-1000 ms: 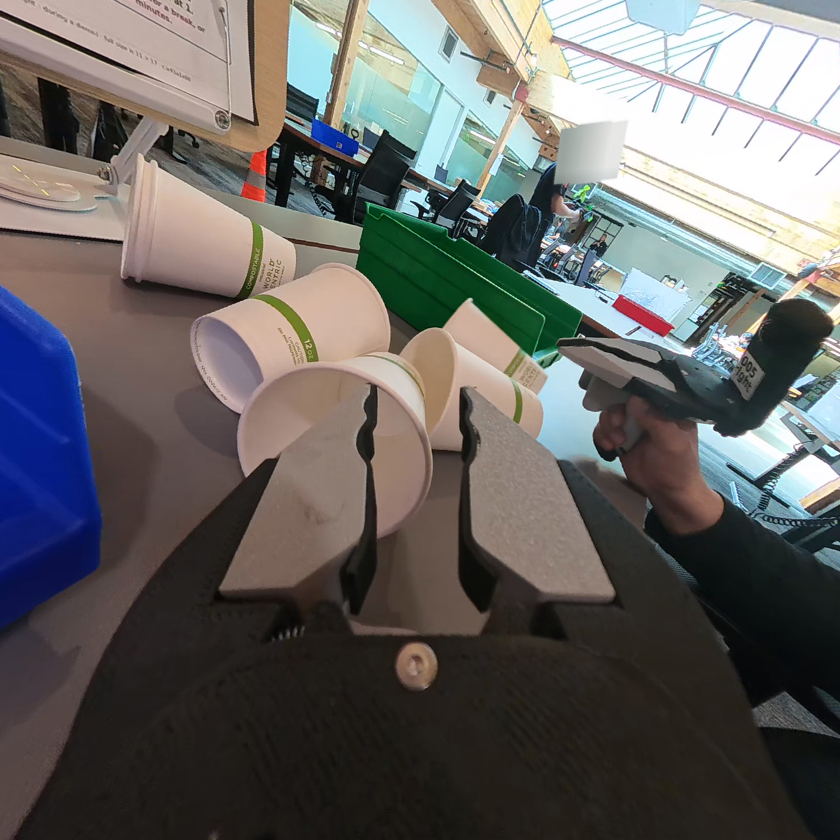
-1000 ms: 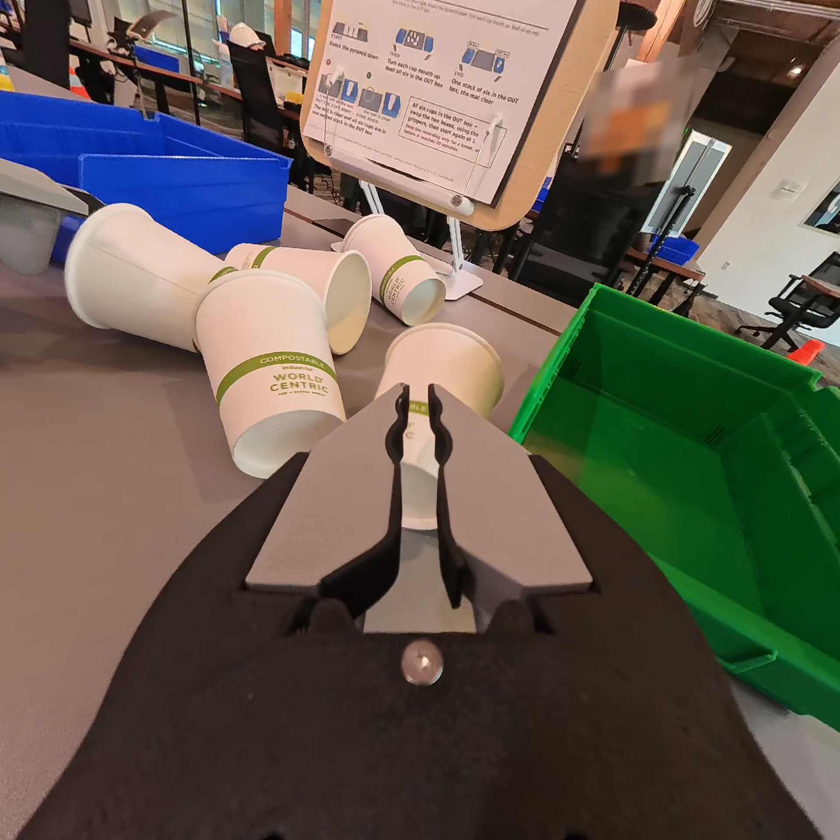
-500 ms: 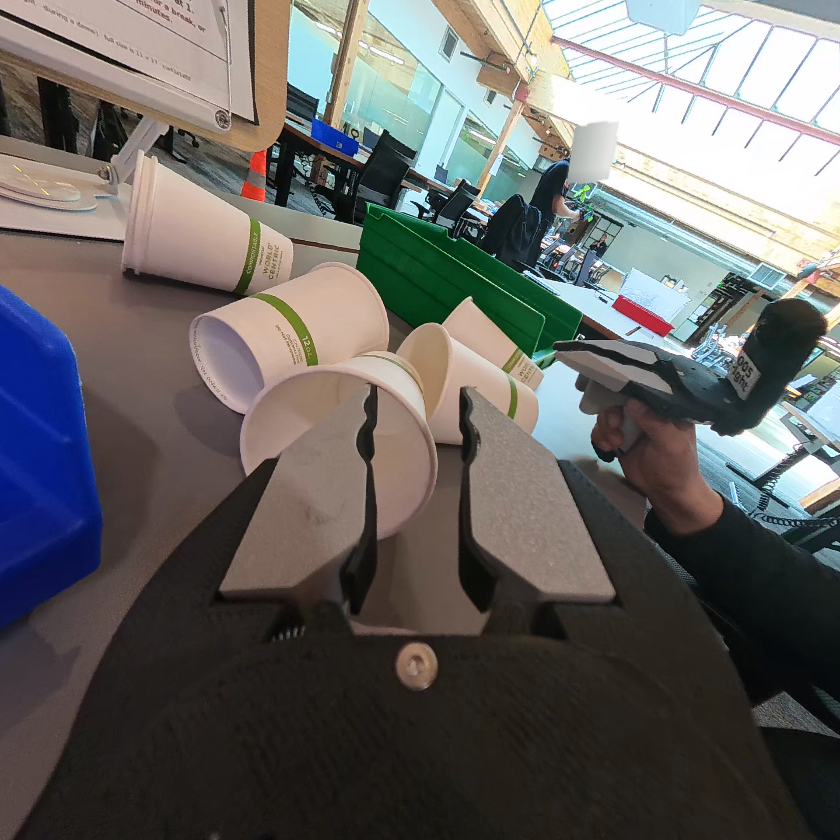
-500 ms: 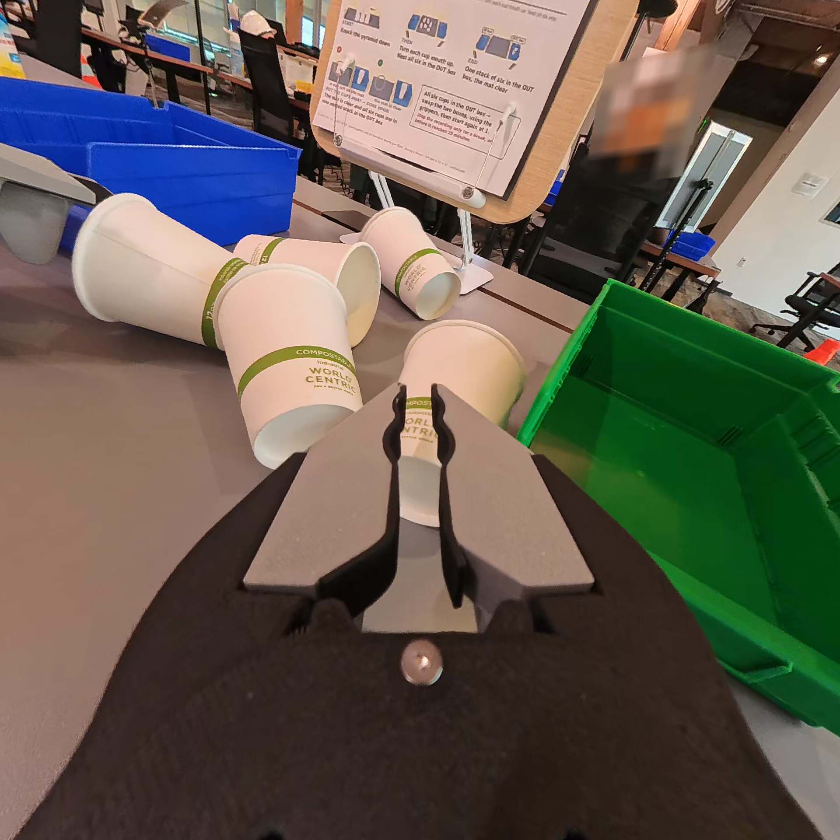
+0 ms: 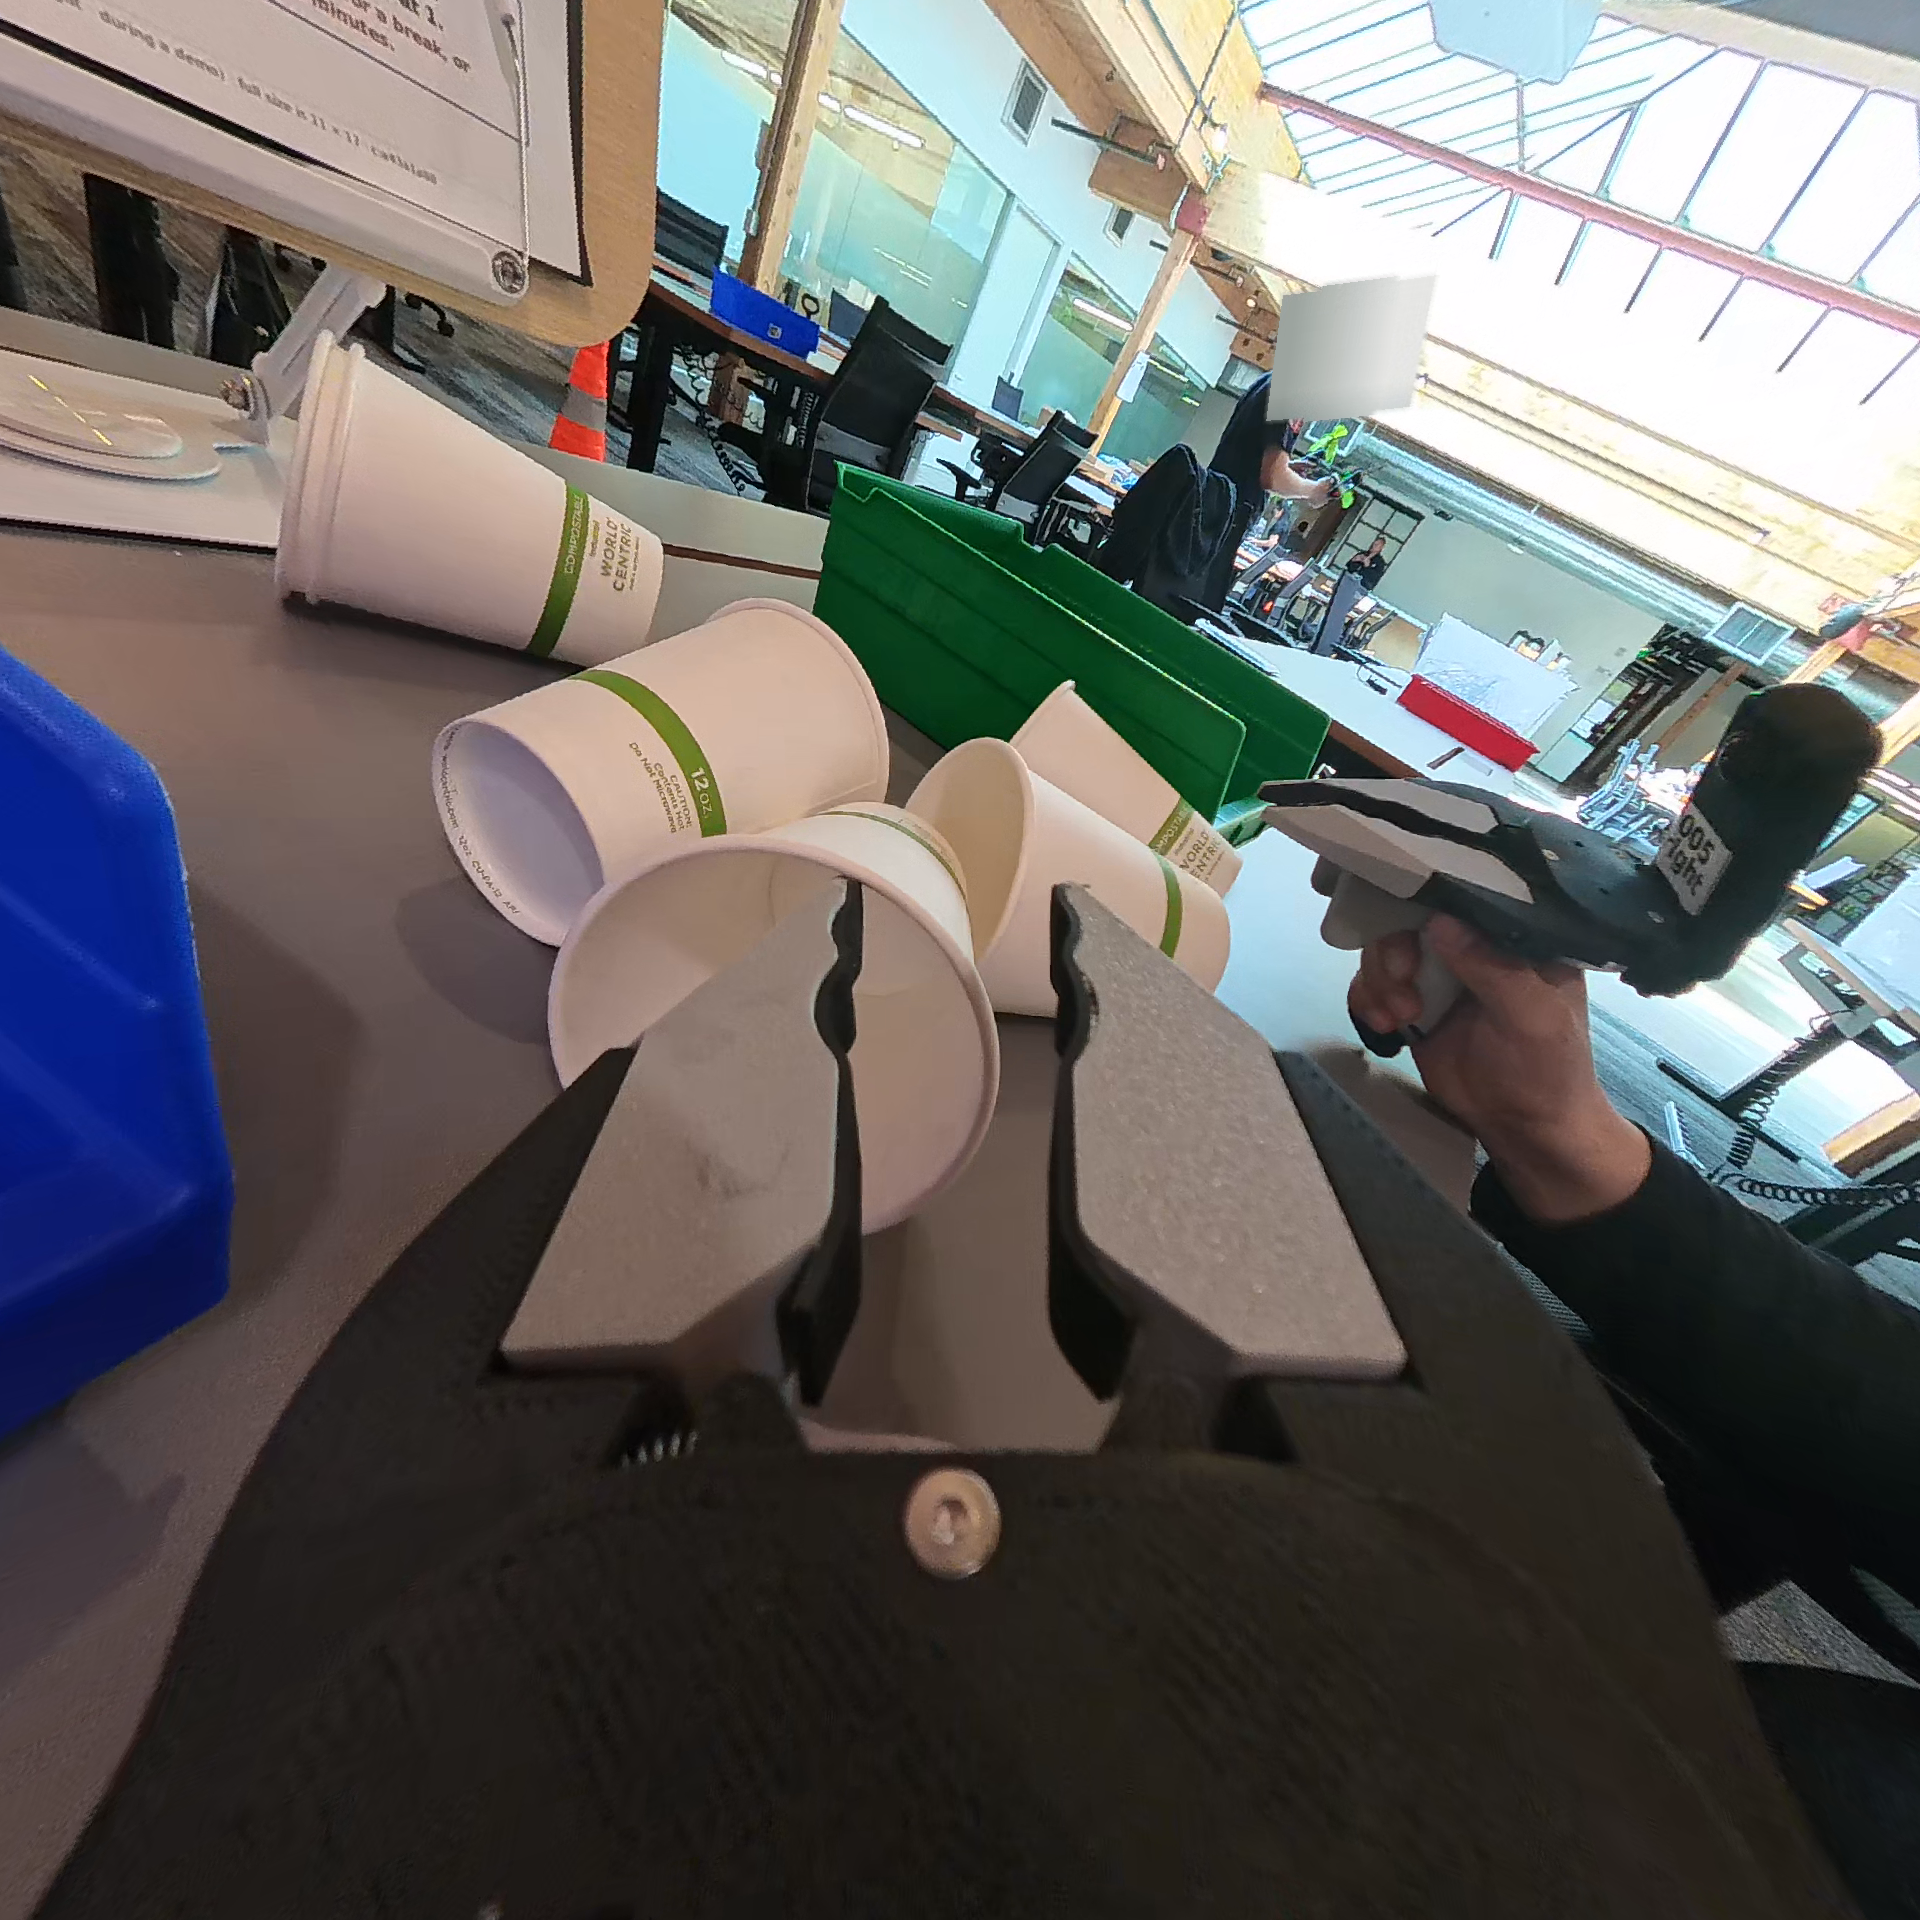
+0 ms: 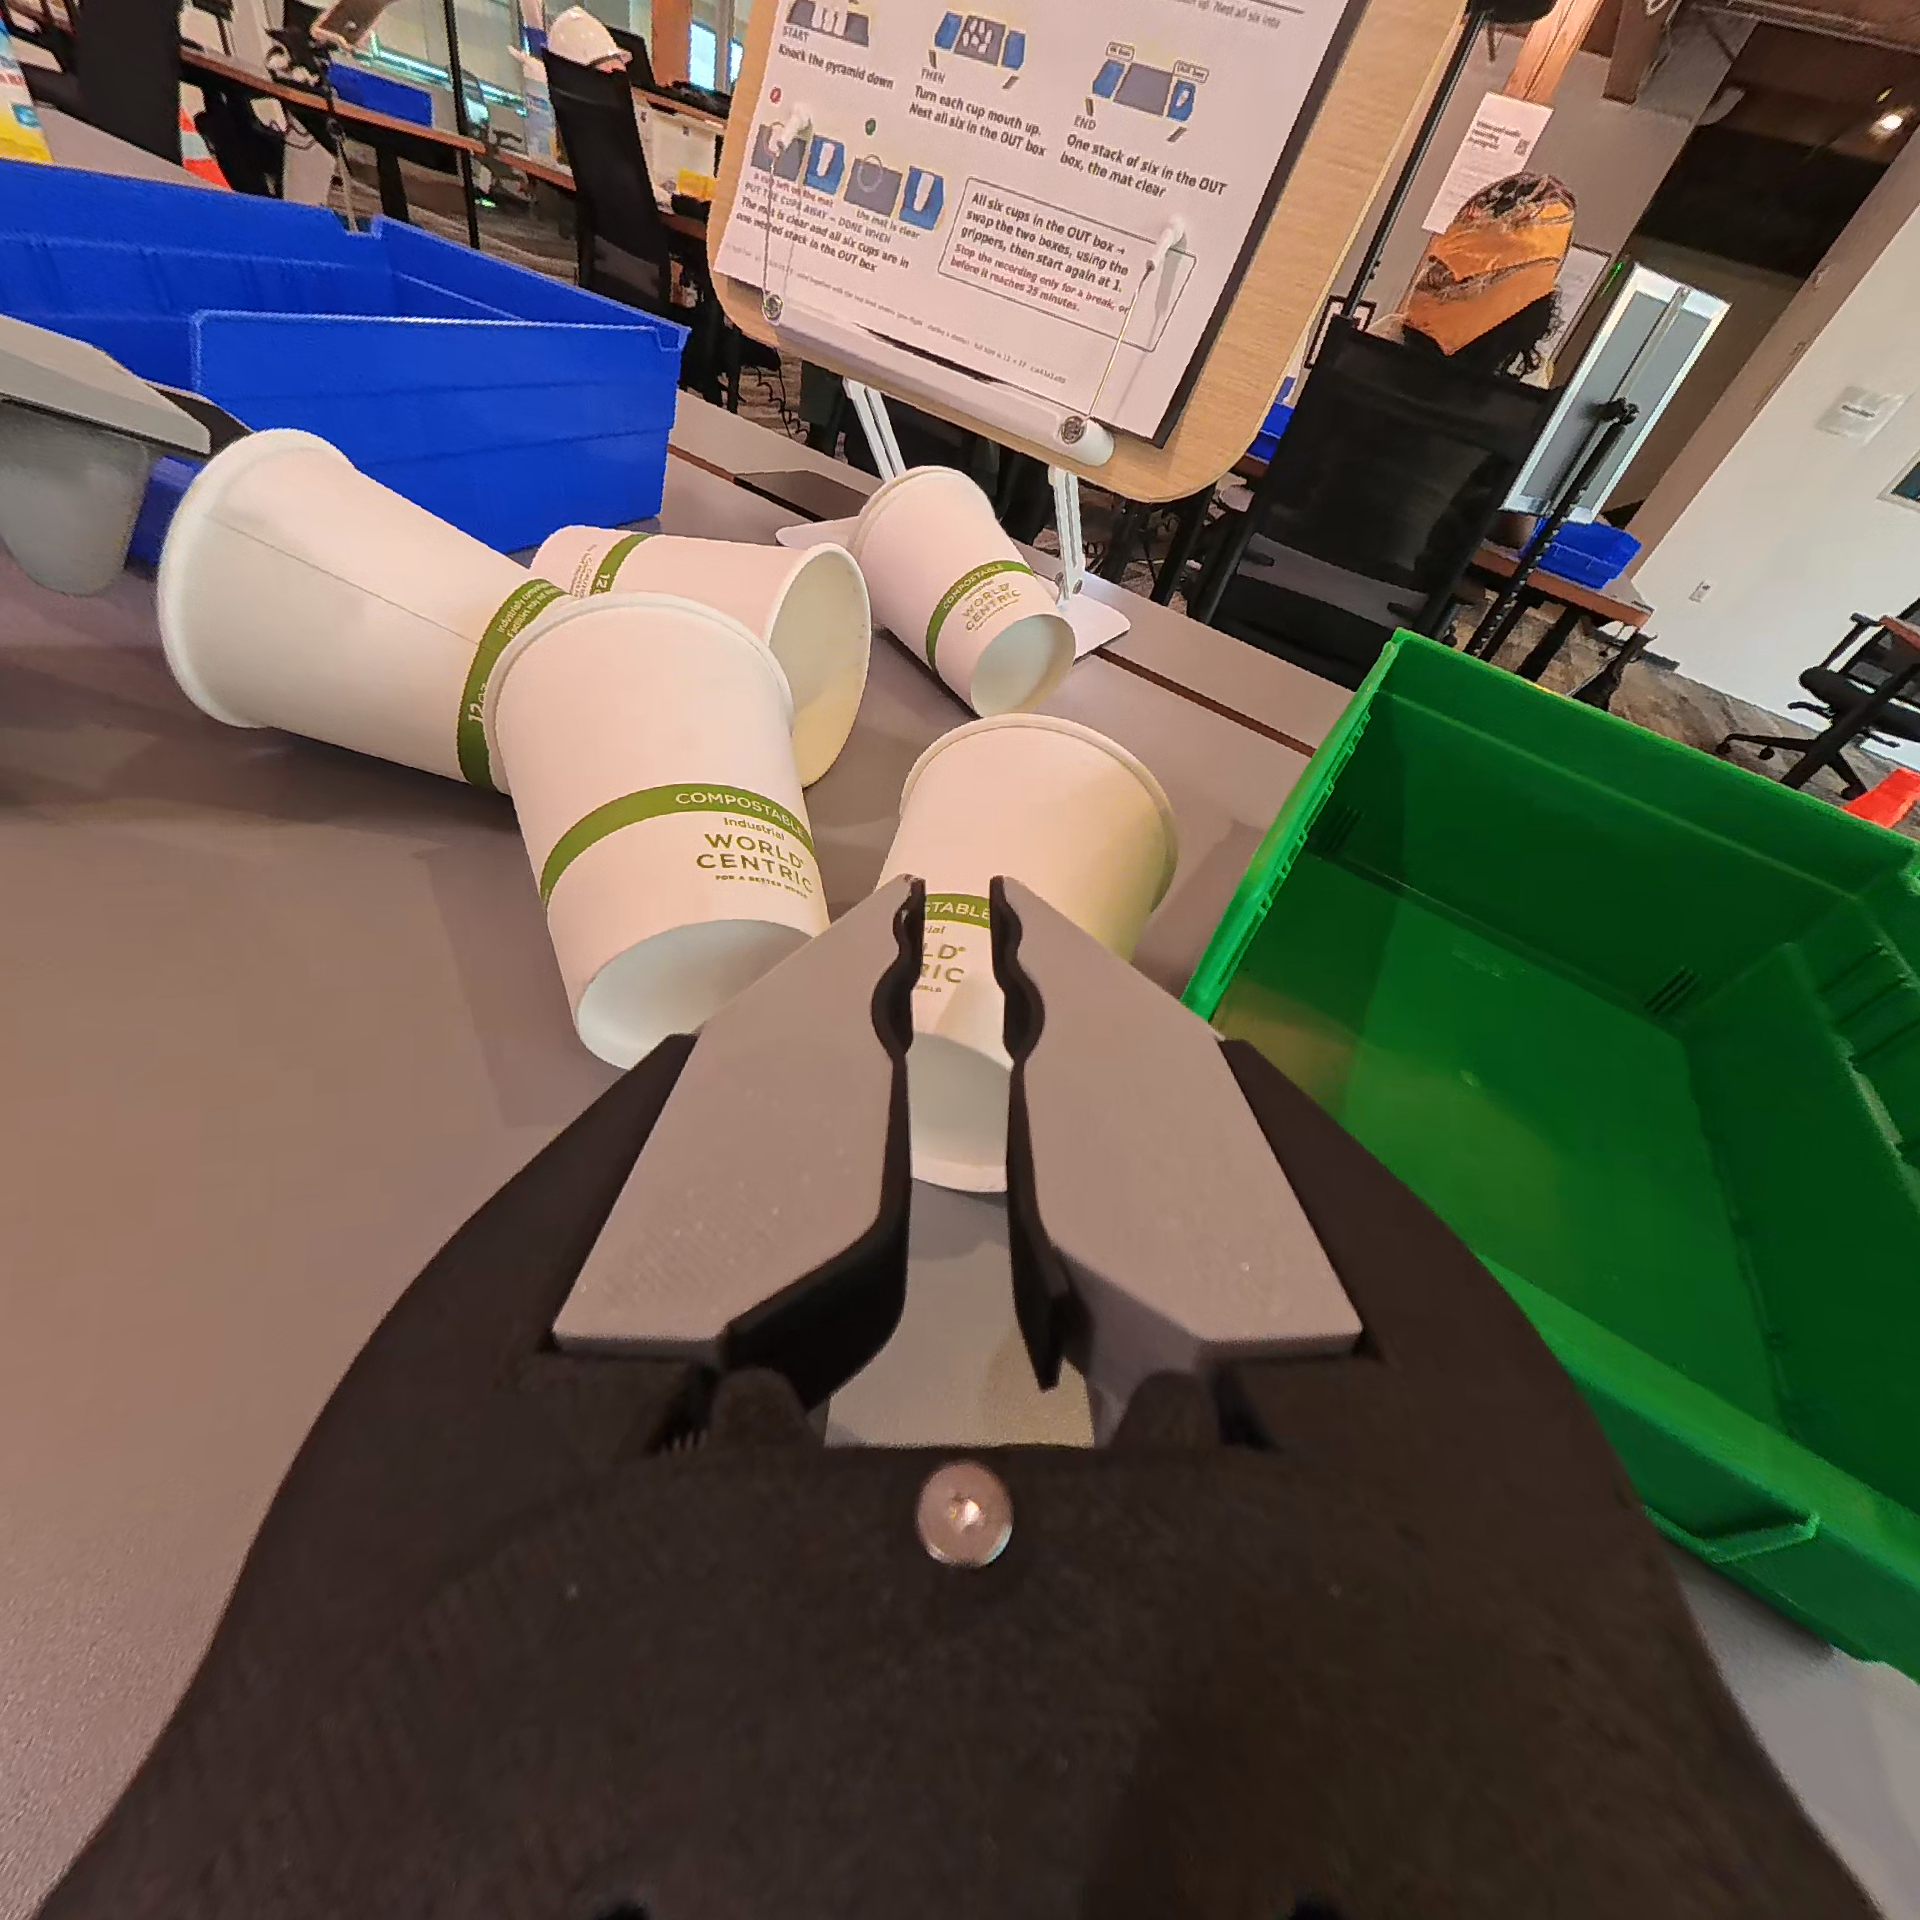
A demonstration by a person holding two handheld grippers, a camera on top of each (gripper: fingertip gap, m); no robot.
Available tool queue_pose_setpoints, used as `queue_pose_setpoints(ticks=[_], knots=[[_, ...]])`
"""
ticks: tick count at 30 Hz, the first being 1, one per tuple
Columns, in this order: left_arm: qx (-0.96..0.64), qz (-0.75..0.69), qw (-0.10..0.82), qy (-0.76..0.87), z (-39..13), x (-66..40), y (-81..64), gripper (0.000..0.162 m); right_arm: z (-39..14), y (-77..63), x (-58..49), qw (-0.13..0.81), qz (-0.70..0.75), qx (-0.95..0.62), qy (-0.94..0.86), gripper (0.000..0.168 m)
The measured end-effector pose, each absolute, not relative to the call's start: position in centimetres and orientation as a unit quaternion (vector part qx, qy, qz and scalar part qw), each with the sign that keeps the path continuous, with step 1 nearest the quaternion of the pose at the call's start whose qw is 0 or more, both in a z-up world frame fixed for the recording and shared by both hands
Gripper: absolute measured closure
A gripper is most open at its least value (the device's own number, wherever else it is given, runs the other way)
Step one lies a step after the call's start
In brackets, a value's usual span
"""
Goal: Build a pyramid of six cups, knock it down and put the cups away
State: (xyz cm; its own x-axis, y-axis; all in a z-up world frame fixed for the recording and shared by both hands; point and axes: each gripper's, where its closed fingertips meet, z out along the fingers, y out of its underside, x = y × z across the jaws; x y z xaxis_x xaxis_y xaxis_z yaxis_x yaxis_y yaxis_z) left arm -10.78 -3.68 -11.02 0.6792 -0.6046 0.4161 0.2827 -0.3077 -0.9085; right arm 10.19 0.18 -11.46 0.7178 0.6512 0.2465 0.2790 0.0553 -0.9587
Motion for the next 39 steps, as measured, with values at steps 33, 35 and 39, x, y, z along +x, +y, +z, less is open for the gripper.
queue_pose_setpoints(ticks=[33, 35, 39], knots=[[-0.711, -0.384, 0.578, 0.112, -11.0, -10.8, -3.7, 0.129, -11.8, 0.1, 9.8, 0.634, 0.141, -0.671, -0.357, 0.158], [-0.711, -0.384, 0.578, 0.112, -11.0, -10.8, -3.7, 0.129, -11.8, -0.2, 9.4, 0.633, 0.151, -0.665, -0.367, 0.157], [-0.711, -0.384, 0.578, 0.112, -11.0, -10.8, -3.7, 0.129, -12.7, -1.1, 8.0, 0.610, 0.165, -0.660, -0.406, 0.155]])
